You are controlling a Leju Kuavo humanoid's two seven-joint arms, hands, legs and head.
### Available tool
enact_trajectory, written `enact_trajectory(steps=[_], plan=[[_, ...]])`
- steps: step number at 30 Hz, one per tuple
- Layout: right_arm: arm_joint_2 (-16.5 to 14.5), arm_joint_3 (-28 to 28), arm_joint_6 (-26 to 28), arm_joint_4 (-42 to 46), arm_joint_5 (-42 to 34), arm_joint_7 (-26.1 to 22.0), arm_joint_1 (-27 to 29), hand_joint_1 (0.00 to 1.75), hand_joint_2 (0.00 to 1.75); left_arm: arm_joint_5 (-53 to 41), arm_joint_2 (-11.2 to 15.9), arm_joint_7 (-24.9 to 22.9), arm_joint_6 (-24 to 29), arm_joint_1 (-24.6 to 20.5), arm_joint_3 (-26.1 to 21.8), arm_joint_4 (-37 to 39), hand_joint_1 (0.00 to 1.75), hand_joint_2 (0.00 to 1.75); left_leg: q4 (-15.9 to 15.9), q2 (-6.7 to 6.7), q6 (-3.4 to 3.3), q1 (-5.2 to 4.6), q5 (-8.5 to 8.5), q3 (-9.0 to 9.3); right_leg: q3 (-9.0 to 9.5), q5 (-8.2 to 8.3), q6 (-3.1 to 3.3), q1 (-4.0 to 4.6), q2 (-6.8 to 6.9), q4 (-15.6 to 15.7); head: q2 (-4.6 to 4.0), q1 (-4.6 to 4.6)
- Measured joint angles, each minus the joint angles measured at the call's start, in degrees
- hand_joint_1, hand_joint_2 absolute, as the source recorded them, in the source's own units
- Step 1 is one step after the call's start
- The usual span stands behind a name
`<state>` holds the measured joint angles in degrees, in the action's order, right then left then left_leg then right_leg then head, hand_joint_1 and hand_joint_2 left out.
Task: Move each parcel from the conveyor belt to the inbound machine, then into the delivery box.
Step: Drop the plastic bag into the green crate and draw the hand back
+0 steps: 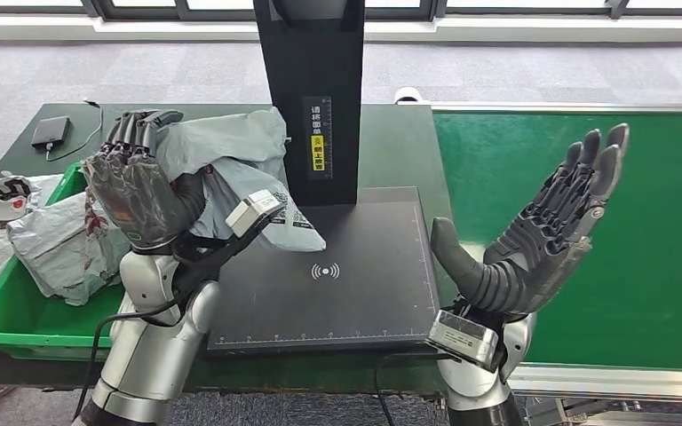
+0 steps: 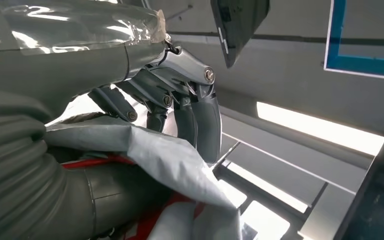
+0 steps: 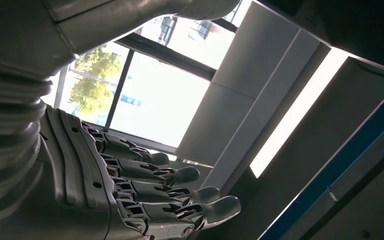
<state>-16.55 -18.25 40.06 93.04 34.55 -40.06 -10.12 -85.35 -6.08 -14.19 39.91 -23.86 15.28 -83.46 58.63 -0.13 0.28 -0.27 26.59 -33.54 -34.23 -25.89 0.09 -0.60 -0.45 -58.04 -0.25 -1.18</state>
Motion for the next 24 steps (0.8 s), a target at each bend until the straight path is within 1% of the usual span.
enact_trajectory(steps=[3,5,7,9,16,18,20,22,24], plan=[[0.0,0.0,0.0,0.3,-0.4,0.0,0.0,0.00,1.75,0.1,0.6,1.9,-0.2,-2.8,-2.1,2.8,1.75,1.75,0.0,-0.01,0.00,0.00,0.00,-0.01,0.00,0.01,0.00,0.00,0.01,0.0,-0.01,-0.01],[0.0,0.0,0.0,0.4,-0.5,0.0,0.1,0.00,1.75,0.1,0.6,3.8,-0.1,-5.3,-5.3,6.8,1.75,1.75,0.0,0.07,0.03,0.00,-0.03,0.02,-0.02,0.06,0.05,0.01,-0.06,0.0,0.00,-0.01],[0.1,0.0,0.0,0.4,-0.5,0.0,0.2,0.00,1.75,0.1,0.7,4.3,-0.1,-7.4,-8.5,10.4,1.75,1.75,0.0,0.21,0.08,0.02,-0.06,0.03,-0.08,0.14,0.12,0.03,-0.18,0.0,0.00,0.01],[0.1,0.0,0.0,0.4,-0.5,0.0,0.4,0.00,1.75,0.0,0.7,4.6,-0.1,-8.8,-10.6,13.0,1.75,1.75,0.0,0.28,0.10,0.04,-0.07,0.02,-0.11,0.17,0.14,0.05,-0.24,0.0,0.00,0.01],[0.1,0.0,0.0,0.5,-0.7,0.0,0.5,0.00,1.75,0.0,0.7,4.8,-0.1,-10.9,-13.7,17.4,1.75,1.75,0.0,0.29,0.11,0.04,-0.08,-0.04,-0.14,0.17,0.14,0.06,-0.24,0.0,0.00,0.00],[0.2,0.0,0.0,0.4,-1.7,0.0,0.5,0.00,1.75,0.0,1.1,4.5,0.0,-12.4,-15.6,19.3,1.75,1.75,0.0,0.26,0.11,0.05,-0.08,-0.10,-0.15,0.17,0.14,0.06,-0.23,0.0,0.01,-0.01],[0.4,0.0,0.0,0.4,-2.9,0.0,0.9,0.00,1.75,0.1,2.0,5.7,0.0,-15.2,-19.8,22.7,1.75,1.75,0.0,0.32,0.11,0.07,-0.08,-0.11,-0.17,0.19,0.16,0.07,-0.30,0.0,0.00,-0.01],[0.5,0.0,0.0,0.4,-3.4,0.0,1.4,0.00,1.75,0.2,2.9,8.6,0.0,-17.9,-25.2,26.6,1.75,1.75,0.0,0.46,0.13,0.07,-0.08,-0.08,-0.21,0.22,0.20,0.08,-0.44,0.0,0.00,0.01],[0.6,0.0,0.0,0.4,-3.4,0.0,1.8,0.00,1.75,0.2,3.4,10.6,0.0,-19.6,-30.4,29.9,1.75,1.75,0.0,0.50,0.16,0.09,-0.10,-0.06,-0.24,0.23,0.22,0.10,-0.50,-0.1,0.01,0.02]])
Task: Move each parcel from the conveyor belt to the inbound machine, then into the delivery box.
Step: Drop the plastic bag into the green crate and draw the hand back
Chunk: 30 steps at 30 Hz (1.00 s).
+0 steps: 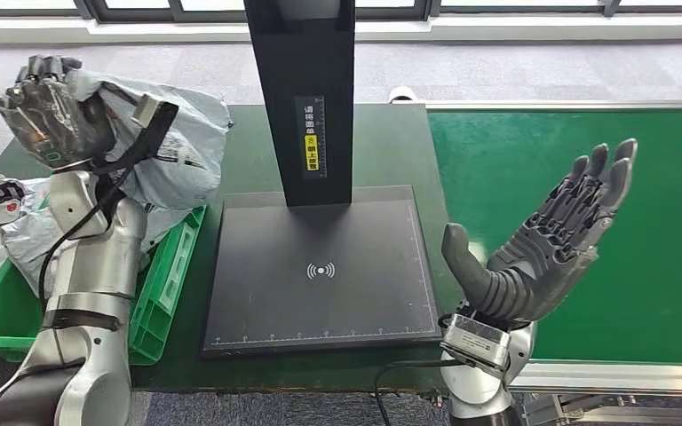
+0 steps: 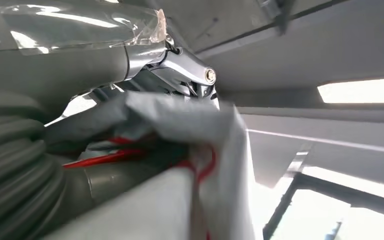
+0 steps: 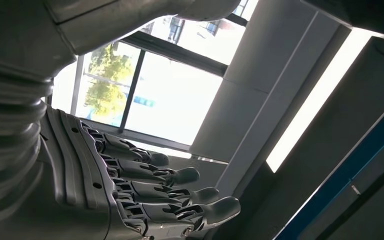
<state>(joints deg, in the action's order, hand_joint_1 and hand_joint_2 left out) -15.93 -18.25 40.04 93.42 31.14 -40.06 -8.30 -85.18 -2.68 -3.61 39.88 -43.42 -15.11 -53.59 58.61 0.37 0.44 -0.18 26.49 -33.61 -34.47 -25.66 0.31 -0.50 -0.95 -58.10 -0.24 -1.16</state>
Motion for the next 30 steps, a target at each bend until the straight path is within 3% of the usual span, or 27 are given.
enact_trajectory(steps=[9,14,17,20,21,24,27,30], plan=[[0.2,0.0,0.0,0.0,1.6,0.0,1.3,0.00,1.75,0.4,-0.3,5.6,0.0,-0.8,-19.4,3.9,1.75,1.75,0.0,-0.02,0.05,0.06,0.00,-0.04,-0.04,-0.02,0.02,0.04,-0.01,0.0,-0.01,-0.02],[0.2,0.0,-0.1,0.1,2.3,0.0,1.5,0.00,1.75,1.0,-0.7,8.4,0.1,-0.9,-28.0,3.8,1.75,1.75,0.0,-0.04,0.05,0.06,0.00,-0.04,-0.05,-0.02,0.02,0.04,0.00,0.0,-0.01,-0.02],[0.2,0.0,-0.2,0.3,2.5,0.0,1.5,0.00,1.75,1.0,-1.0,8.7,0.1,-1.0,-30.9,3.6,1.75,1.75,0.0,-0.06,0.05,0.06,-0.01,-0.04,-0.04,-0.02,0.02,0.05,0.01,0.0,-0.01,-0.01],[0.2,0.0,-0.3,0.3,2.5,0.0,1.5,0.00,1.75,1.0,-1.2,8.8,0.1,-1.0,-32.4,3.5,0.44,1.75,0.0,-0.06,0.05,0.06,-0.01,-0.03,-0.03,-0.01,0.02,0.05,0.01,0.0,-0.01,-0.01],[0.2,0.0,-0.3,0.3,2.5,0.0,1.5,0.00,1.75,1.0,-1.2,8.8,0.1,-1.0,-32.8,3.5,0.00,1.31,0.0,-0.05,0.05,0.06,-0.01,-0.03,-0.04,-0.01,0.02,0.05,0.01,0.0,-0.01,-0.01],[0.2,0.0,-0.3,0.4,2.7,0.1,1.5,0.00,1.75,0.6,-1.2,7.0,0.1,-1.3,-33.4,4.5,0.00,0.00,0.0,-0.07,0.05,0.05,-0.02,-0.03,-0.04,-0.01,0.02,0.04,0.02,0.0,-0.01,-0.02],[0.2,0.0,-0.6,0.4,3.1,0.4,1.5,0.00,1.75,0.2,-0.5,1.9,0.0,-2.5,-33.1,9.6,0.00,0.00,0.0,-0.10,0.05,0.05,-0.02,-0.02,-0.02,-0.01,0.02,0.04,0.05,0.0,-0.01,-0.02],[0.2,0.0,-0.8,0.4,3.2,0.5,1.5,0.00,1.75,0.3,0.3,0.3,0.0,-3.1,-32.0,14.6,0.00,0.00,0.0,-0.09,0.06,0.05,-0.03,-0.02,-0.01,0.00,0.03,0.04,0.05,0.0,-0.01,-0.02]])
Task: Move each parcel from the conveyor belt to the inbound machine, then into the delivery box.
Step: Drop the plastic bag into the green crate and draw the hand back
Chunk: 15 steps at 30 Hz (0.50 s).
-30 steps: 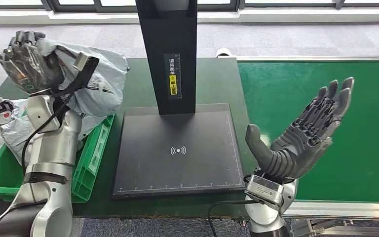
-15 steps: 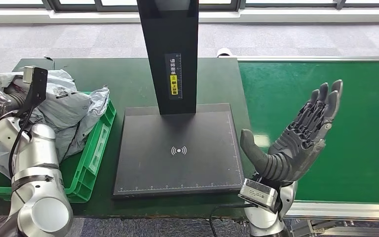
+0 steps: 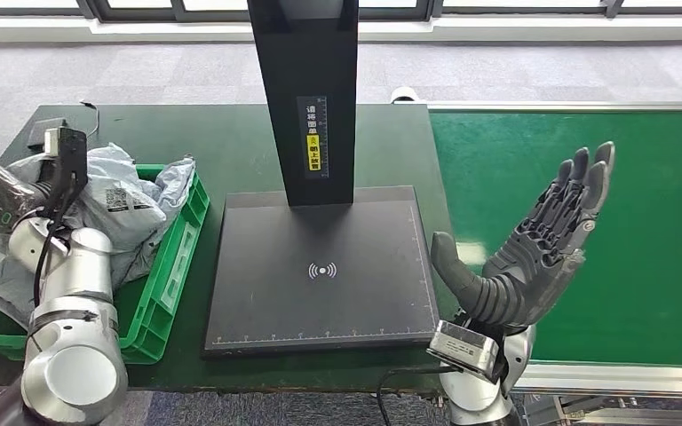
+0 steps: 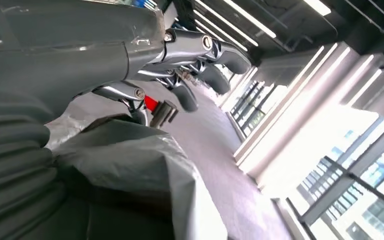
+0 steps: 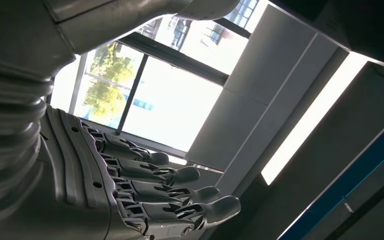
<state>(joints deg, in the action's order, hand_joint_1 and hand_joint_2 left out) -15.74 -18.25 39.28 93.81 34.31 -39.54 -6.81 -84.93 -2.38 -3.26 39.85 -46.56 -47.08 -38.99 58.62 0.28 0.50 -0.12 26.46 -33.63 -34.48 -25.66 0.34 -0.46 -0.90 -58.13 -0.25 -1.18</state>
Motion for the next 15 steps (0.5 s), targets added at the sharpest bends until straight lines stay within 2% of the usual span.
enact_trajectory(steps=[12,15], plan=[[0.0,0.0,-0.1,0.2,0.0,0.1,0.0,0.00,1.75,0.0,1.0,-0.3,0.0,-0.8,1.0,6.4,0.00,0.00,0.0,0.02,0.00,0.00,0.00,0.00,-0.01,0.02,0.03,0.00,-0.02,0.0,0.00,0.01],[0.0,0.0,0.0,0.2,0.3,0.1,0.0,0.00,1.75,0.2,1.0,0.5,-2.1,-0.8,1.1,7.3,0.00,0.00,0.0,0.01,0.00,0.00,-0.01,0.00,-0.01,0.03,0.03,0.00,-0.02,0.0,0.00,0.01]])
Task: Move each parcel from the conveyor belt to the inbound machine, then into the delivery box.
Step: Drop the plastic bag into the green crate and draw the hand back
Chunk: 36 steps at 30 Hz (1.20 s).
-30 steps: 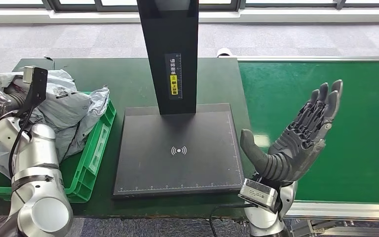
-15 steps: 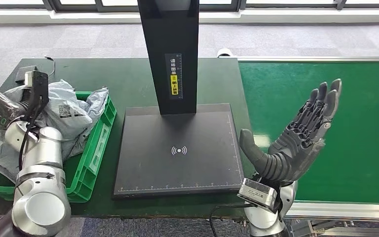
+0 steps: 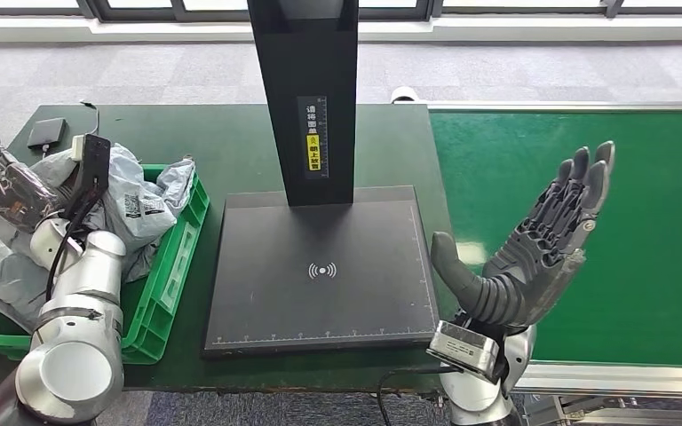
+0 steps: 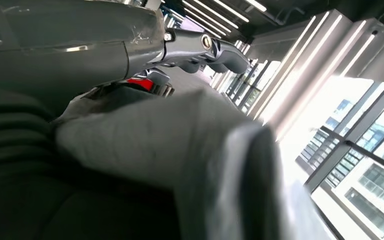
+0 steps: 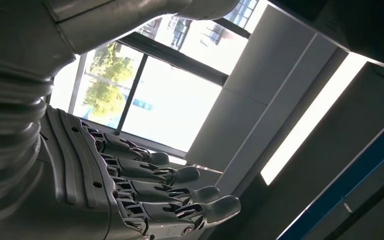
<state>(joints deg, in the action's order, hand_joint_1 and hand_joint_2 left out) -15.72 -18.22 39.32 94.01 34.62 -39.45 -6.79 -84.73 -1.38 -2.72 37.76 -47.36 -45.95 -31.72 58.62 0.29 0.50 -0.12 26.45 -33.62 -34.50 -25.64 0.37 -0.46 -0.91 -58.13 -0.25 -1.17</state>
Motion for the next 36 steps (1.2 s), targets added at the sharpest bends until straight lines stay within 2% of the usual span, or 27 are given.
enact_trajectory(steps=[3,7,11,17,21,25,29,33,36], plan=[[0.0,0.6,0.4,0.1,0.3,0.0,0.1,0.00,1.75,1.2,-0.5,4.5,-5.7,0.2,0.9,1.0,0.00,0.00,0.0,-0.03,0.00,-0.01,0.00,-0.01,0.02,0.00,0.00,-0.01,0.03,0.0,-0.01,0.01],[0.0,1.7,0.7,0.4,0.6,0.0,0.5,0.00,1.75,3.6,-2.1,9.3,-8.7,1.9,3.9,1.4,0.00,1.75,0.0,-0.08,-0.01,-0.05,0.00,-0.01,0.07,0.00,0.00,-0.05,0.06,0.0,0.00,0.01],[0.0,2.7,0.7,0.4,0.5,-0.2,0.7,0.00,1.75,8.7,-4.5,10.2,-7.7,7.2,8.3,-2.3,0.00,1.75,0.0,-0.07,-0.03,-0.08,0.04,-0.01,0.07,-0.02,-0.02,-0.09,0.06,0.0,-0.01,-0.01],[0.0,3.5,0.7,-0.1,0.1,-0.4,0.7,0.00,1.75,9.6,-8.4,3.8,-6.5,20.9,15.6,-21.6,0.00,1.75,0.0,0.00,-0.03,-0.10,0.13,-0.01,0.05,-0.11,-0.05,-0.09,0.03,0.0,0.01,0.00],[-0.1,4.1,0.7,-0.5,-0.3,-0.5,0.8,0.00,1.75,9.9,-11.2,2.7,-4.4,29.9,18.7,-35.7,0.00,0.00,0.0,0.00,-0.01,-0.09,0.17,0.00,0.03,-0.18,-0.02,-0.08,0.02,0.0,0.01,0.01],[-0.1,4.8,0.7,-0.5,0.0,-0.6,1.0,0.00,1.75,10.3,-13.5,2.8,-3.0,36.7,21.4,-45.4,0.00,0.00,0.0,-0.03,-0.02,-0.08,0.18,-0.01,0.03,-0.20,-0.03,-0.08,0.05,0.0,0.00,0.01],[-0.2,5.2,0.7,-0.6,0.2,-0.6,1.1,0.00,1.75,10.3,-14.5,2.8,-2.7,39.3,22.6,-50.2,0.00,0.00,0.0,-0.03,-0.02,-0.08,0.19,0.02,0.06,-0.19,-0.03,-0.07,0.06,0.0,0.00,0.01],[-0.2,5.8,0.7,-0.6,0.2,-0.6,1.3,0.00,1.75,10.3,-14.9,2.4,-1.6,41.1,23.5,-53.5,0.00,1.75,0.0,-0.03,-0.01,-0.05,0.18,0.02,0.08,-0.17,-0.02,-0.04,0.06,0.0,-0.01,0.01],[-0.2,6.1,0.7,-0.6,0.4,-0.6,1.4,0.00,1.75,10.4,-15.1,2.4,0.9,42.8,24.1,-56.8,0.00,1.75,0.0,-0.04,-0.01,-0.04,0.18,0.03,0.09,-0.17,-0.01,-0.03,0.06,0.0,0.01,0.02]])
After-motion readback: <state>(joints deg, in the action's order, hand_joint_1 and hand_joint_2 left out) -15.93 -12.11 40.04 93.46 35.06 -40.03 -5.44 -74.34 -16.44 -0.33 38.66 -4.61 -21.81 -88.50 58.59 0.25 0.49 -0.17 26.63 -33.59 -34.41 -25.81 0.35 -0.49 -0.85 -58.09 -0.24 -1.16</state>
